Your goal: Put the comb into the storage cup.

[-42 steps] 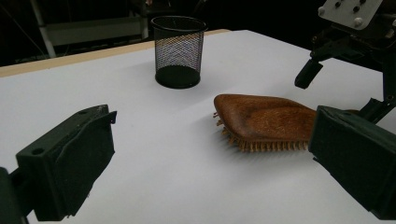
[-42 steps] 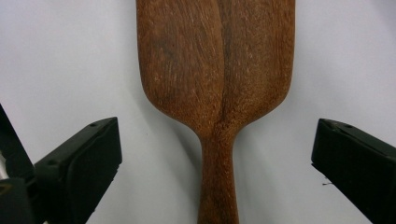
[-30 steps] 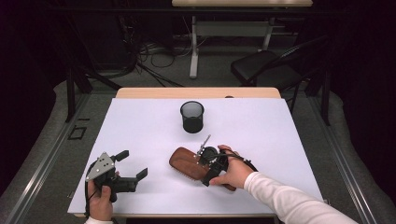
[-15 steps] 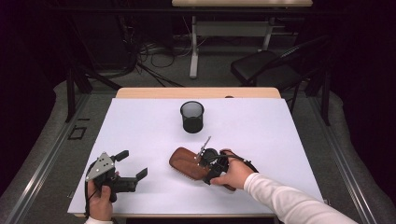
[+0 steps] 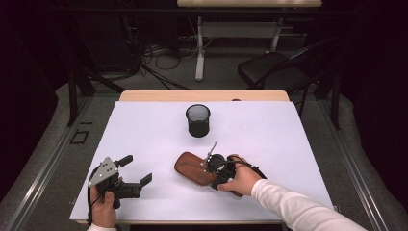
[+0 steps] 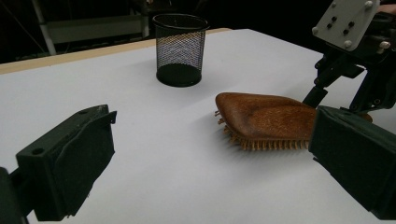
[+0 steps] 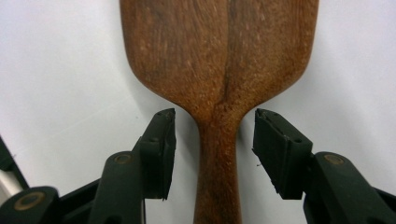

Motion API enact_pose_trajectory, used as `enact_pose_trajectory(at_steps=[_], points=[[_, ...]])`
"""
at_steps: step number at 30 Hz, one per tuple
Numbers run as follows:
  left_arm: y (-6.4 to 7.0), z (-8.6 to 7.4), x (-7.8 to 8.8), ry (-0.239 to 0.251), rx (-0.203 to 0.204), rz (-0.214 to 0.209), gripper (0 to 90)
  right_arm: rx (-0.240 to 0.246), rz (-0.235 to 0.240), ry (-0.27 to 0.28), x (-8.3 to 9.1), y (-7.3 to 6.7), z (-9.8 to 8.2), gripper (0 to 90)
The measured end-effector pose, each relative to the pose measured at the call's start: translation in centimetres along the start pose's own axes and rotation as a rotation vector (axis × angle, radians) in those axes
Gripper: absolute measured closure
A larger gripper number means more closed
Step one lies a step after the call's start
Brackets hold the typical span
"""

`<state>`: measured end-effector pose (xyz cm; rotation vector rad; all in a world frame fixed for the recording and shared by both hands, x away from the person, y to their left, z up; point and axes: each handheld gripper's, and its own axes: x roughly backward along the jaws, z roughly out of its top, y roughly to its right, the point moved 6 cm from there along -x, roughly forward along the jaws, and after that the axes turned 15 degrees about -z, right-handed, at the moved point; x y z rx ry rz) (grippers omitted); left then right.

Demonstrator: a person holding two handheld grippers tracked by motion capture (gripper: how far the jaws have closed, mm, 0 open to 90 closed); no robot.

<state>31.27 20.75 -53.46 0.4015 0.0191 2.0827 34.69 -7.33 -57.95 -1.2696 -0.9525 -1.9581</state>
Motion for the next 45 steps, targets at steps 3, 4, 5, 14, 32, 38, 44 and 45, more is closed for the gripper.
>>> enact_pose_trajectory(at_steps=[3, 4, 5, 14, 32, 38, 44, 45], points=[[0.00, 0.00, 0.01, 0.001, 0.000, 0.000, 0.2, -0.015, 0.000, -0.010, -0.11, 0.04, -0.12, 51.1], [0.00, 0.00, 0.01, 0.001, 0.000, 0.000, 0.2, -0.023, -0.001, -0.014, -0.14, 0.03, -0.17, 51.2], [0.00, 0.00, 0.01, 0.000, -0.001, 0.000, 0.2, -0.033, 0.000, -0.016, -0.16, 0.01, -0.19, 51.6], [-0.02, -0.04, -0.03, -0.003, -0.001, -0.002, 0.2, -0.038, 0.020, -0.016, -0.34, 0.17, -0.44, 59.1], [-0.04, -0.06, -0.03, -0.002, 0.002, -0.005, 0.2, -0.039, 0.018, 0.001, -0.55, 0.04, -0.46, 68.2], [-0.04, -0.06, -0.02, -0.002, 0.003, -0.005, 0.2, -0.042, 0.016, 0.001, -0.50, -0.11, -0.49, 70.5], [-0.03, -0.06, -0.02, -0.002, 0.003, -0.005, 0.2, -0.039, 0.014, 0.014, -0.50, -0.21, -0.51, 71.2], [-0.04, -0.07, -0.03, -0.002, 0.003, -0.005, 0.2, -0.038, 0.013, 0.015, -0.50, -0.22, -0.52, 71.2]])
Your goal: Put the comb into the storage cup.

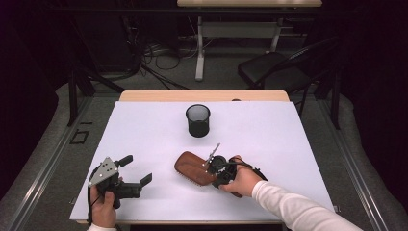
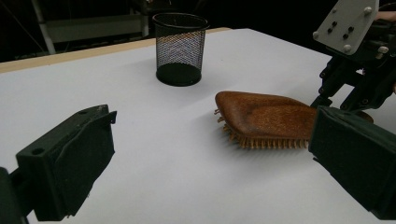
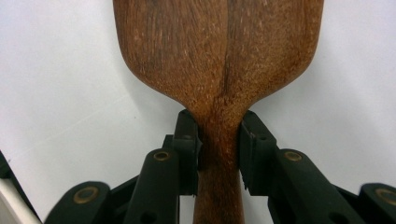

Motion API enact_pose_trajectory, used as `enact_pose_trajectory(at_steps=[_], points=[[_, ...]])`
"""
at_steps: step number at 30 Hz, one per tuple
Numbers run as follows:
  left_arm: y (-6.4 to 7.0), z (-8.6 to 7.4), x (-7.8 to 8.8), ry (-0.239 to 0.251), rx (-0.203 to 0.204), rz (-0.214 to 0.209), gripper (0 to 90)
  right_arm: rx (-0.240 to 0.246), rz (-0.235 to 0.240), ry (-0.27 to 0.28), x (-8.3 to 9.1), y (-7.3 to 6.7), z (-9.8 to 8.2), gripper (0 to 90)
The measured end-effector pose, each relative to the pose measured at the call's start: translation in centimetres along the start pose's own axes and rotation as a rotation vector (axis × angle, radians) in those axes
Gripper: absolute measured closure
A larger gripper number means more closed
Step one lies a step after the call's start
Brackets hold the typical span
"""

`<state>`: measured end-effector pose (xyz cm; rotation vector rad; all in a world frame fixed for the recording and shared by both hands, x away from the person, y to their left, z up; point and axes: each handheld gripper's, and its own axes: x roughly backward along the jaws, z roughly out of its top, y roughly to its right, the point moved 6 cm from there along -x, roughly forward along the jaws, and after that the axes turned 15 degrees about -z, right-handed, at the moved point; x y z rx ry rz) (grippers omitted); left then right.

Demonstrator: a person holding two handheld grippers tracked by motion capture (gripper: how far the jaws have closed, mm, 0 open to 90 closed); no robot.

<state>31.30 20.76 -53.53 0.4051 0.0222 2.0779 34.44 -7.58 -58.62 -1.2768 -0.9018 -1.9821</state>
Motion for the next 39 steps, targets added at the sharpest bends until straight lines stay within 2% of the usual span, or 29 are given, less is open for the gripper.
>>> enact_pose_trajectory(at_steps=[10, 27, 39], points=[[0.01, -0.01, -0.01, 0.000, 0.000, 0.000, 0.2, 0.011, -0.002, 0.016, 0.03, -0.02, -0.08, 71.8], [-0.04, -0.05, 0.00, -0.001, 0.003, 0.005, 0.2, 0.001, 0.001, 0.038, 0.16, 0.04, -0.23, 72.4], [-0.03, -0.04, -0.06, 0.001, 0.005, 0.002, 0.2, -0.018, -0.003, 0.088, 0.31, 0.00, -0.45, 72.5]])
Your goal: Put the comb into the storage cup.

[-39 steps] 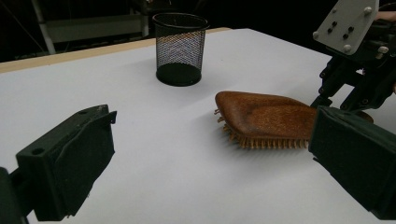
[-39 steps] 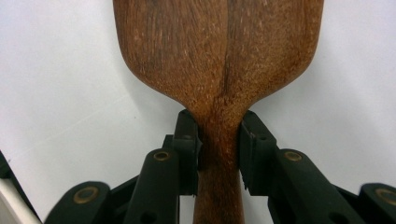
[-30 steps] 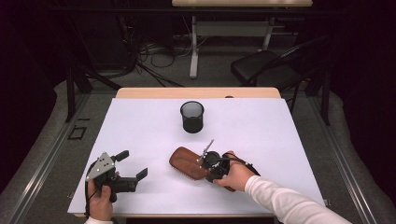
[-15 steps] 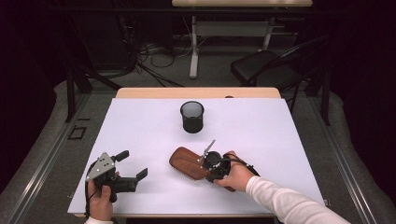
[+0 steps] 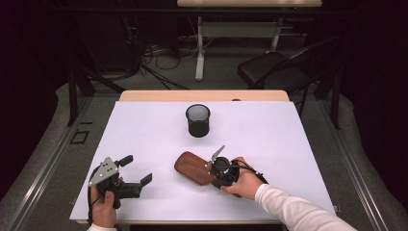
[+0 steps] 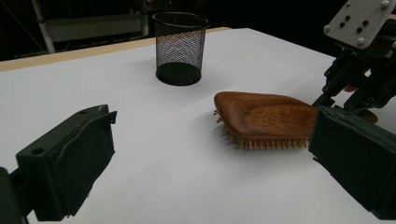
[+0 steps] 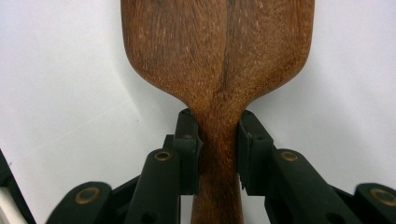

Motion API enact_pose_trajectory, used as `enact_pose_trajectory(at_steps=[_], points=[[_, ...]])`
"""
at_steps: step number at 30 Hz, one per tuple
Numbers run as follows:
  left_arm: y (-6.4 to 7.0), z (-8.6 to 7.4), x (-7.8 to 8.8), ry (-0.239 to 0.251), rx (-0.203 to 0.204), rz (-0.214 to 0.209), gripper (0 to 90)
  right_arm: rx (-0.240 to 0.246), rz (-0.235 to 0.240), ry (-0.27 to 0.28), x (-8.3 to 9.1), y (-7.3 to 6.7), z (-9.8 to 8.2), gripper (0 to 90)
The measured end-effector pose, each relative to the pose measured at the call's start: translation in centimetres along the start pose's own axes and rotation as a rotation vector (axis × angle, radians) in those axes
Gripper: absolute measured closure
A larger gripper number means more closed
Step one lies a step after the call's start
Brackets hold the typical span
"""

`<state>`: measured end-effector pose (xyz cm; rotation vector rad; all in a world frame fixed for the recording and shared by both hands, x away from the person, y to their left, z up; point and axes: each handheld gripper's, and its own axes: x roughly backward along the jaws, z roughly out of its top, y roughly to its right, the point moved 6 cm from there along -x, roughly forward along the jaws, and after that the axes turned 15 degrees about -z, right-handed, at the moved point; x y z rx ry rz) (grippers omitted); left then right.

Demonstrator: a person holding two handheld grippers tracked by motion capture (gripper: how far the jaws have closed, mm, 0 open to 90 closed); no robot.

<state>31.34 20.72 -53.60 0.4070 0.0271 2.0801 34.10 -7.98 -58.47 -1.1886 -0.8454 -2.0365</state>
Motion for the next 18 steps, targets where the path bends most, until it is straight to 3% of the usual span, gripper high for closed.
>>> enact_pose_trajectory(at_steps=[18], points=[[-0.02, -0.03, 0.01, -0.001, 0.000, 0.001, 0.2, -0.057, 0.001, 0.085, 0.87, 0.21, 0.47, 72.3]])
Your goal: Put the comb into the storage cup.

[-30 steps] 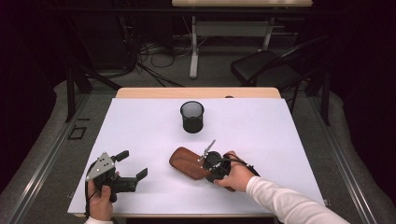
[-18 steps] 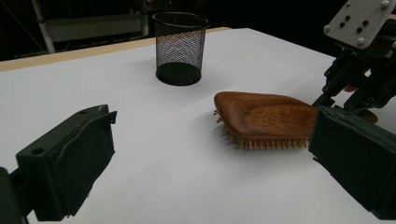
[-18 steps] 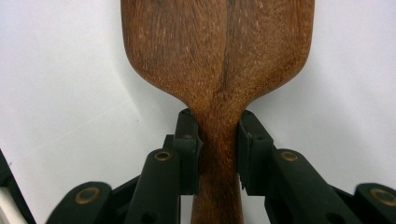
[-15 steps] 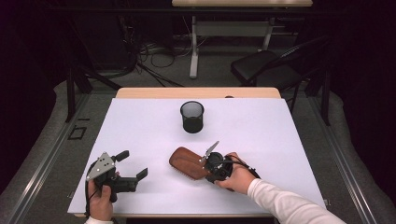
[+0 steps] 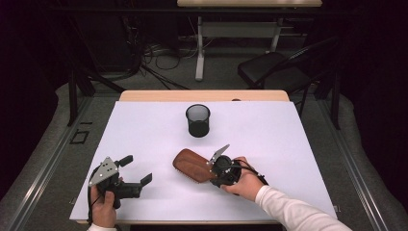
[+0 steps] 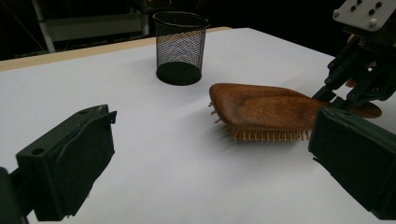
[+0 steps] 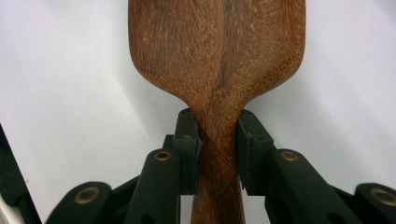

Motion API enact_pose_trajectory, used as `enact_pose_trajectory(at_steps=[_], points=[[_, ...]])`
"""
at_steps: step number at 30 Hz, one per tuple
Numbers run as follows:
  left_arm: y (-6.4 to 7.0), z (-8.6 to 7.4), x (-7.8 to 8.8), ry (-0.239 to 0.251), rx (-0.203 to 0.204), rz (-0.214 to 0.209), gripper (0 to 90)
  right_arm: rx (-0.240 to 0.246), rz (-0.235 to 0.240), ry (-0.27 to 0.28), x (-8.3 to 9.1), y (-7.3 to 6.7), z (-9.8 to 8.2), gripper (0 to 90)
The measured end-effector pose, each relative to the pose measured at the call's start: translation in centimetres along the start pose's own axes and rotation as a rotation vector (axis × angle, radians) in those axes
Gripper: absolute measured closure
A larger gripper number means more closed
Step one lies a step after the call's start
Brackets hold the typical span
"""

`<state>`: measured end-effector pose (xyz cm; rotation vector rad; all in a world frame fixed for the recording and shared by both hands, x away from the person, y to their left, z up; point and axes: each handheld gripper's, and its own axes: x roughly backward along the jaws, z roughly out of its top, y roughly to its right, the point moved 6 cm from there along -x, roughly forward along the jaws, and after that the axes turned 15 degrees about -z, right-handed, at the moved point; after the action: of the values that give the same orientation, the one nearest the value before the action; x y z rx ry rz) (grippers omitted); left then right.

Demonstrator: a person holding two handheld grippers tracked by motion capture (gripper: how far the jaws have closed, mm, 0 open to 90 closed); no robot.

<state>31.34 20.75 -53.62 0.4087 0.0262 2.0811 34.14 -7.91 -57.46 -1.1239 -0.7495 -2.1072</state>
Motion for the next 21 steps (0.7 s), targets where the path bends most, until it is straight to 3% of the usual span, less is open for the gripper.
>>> enact_pose_trajectory(at_steps=[13, 21], points=[[0.0, -0.1, -0.1, -0.004, -0.001, 0.000, 0.2, -0.059, -0.017, 0.124, 1.0, 0.9, 1.2, 72.3], [0.0, -0.1, -0.1, -0.005, 0.001, 0.003, 0.2, -0.090, -0.021, 0.175, 1.3, 0.9, 1.8, 72.3]])
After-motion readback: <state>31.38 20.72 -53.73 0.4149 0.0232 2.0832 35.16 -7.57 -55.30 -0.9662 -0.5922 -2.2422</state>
